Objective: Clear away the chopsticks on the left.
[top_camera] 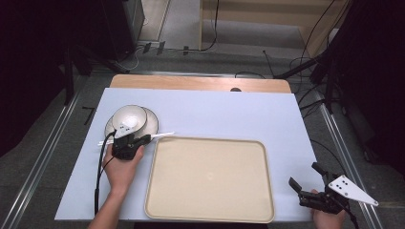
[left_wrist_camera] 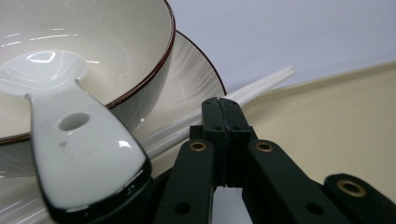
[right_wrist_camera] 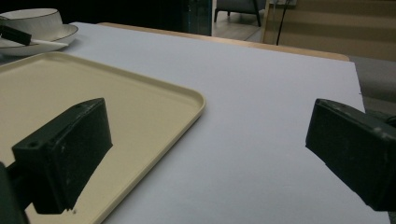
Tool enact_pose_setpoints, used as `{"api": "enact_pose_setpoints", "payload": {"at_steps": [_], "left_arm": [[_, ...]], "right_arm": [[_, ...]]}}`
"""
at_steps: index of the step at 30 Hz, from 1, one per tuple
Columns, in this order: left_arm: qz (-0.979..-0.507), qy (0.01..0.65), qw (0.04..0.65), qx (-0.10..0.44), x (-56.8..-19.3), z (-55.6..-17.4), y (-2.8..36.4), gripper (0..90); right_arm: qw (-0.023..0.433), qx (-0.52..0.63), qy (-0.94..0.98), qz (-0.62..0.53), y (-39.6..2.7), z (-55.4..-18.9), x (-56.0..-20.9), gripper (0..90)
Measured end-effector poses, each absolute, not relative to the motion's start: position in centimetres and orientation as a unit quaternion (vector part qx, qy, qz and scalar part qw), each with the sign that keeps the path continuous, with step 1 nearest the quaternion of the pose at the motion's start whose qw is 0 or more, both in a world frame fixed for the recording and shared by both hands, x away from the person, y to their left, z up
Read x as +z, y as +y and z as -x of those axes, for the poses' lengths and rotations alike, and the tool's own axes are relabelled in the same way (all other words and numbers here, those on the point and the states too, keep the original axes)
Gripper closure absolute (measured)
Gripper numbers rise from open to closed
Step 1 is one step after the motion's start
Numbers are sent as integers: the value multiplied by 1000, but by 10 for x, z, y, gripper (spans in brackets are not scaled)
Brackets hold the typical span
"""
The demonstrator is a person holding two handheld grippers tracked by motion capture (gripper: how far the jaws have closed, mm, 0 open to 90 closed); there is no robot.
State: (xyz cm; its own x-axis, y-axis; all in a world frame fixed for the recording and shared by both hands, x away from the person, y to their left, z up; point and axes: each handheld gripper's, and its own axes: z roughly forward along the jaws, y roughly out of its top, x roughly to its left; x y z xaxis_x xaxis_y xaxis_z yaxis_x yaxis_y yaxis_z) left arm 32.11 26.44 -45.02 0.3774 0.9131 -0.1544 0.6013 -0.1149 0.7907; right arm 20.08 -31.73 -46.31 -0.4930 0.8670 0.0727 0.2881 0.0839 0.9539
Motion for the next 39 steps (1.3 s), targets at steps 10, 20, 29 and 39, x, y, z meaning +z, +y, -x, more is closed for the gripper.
{"api": "enact_pose_setpoints", "payload": {"at_steps": [10,20,29,39], "left_arm": [[-709,539,410,196,-453,-326,267,900],[-719,529,409,189,-441,-310,272,814],[-727,518,418,170,-428,-290,288,714],[-751,499,404,155,-408,-277,330,755]], "right_arm": [[273,522,692,-417,-313,-201,-464,2],[275,525,691,-415,-318,-202,-461,2],[276,525,692,-410,-320,-203,-460,2],[271,524,698,-406,-317,-207,-460,2]]}}
